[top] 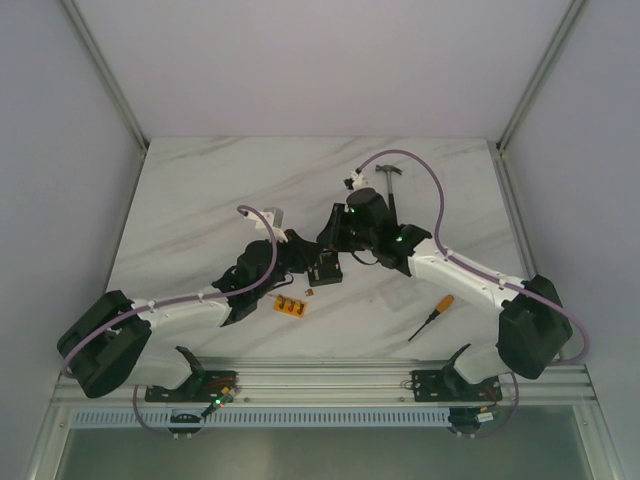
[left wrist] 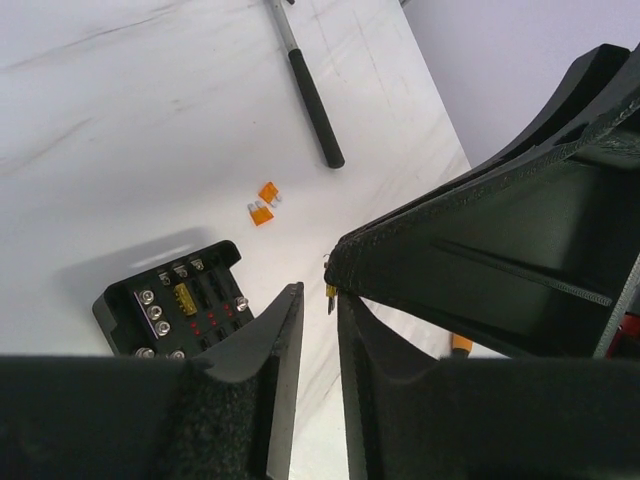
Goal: Snap on the fuse box
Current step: Pick up the fuse from the center of the board.
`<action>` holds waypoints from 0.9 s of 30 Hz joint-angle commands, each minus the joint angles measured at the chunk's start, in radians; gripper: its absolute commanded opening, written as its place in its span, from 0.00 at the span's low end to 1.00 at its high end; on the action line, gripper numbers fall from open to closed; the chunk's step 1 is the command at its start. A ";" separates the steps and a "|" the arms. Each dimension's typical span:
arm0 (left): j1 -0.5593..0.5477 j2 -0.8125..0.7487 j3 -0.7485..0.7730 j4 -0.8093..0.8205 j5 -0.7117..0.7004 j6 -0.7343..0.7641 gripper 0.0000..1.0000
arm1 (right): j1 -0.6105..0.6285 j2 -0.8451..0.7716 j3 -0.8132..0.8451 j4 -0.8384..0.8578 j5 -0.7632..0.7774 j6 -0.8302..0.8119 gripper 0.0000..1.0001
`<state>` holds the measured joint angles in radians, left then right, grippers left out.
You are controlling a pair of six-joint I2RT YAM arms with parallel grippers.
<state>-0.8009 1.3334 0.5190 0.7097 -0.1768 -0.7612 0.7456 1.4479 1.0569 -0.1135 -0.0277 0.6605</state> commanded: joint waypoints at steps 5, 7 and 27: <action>-0.004 -0.009 0.024 0.028 -0.021 0.035 0.22 | 0.016 -0.022 -0.032 0.027 -0.025 0.020 0.21; -0.004 -0.016 0.018 0.037 -0.019 0.042 0.19 | 0.018 -0.024 -0.040 0.031 -0.028 0.024 0.21; 0.055 -0.117 -0.039 0.080 0.196 0.194 0.00 | -0.005 -0.155 -0.097 0.106 -0.103 -0.146 0.45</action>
<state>-0.7891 1.2480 0.4866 0.7197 -0.1200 -0.6472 0.7574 1.3567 0.9730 -0.0212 -0.0536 0.6407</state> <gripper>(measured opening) 0.078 0.450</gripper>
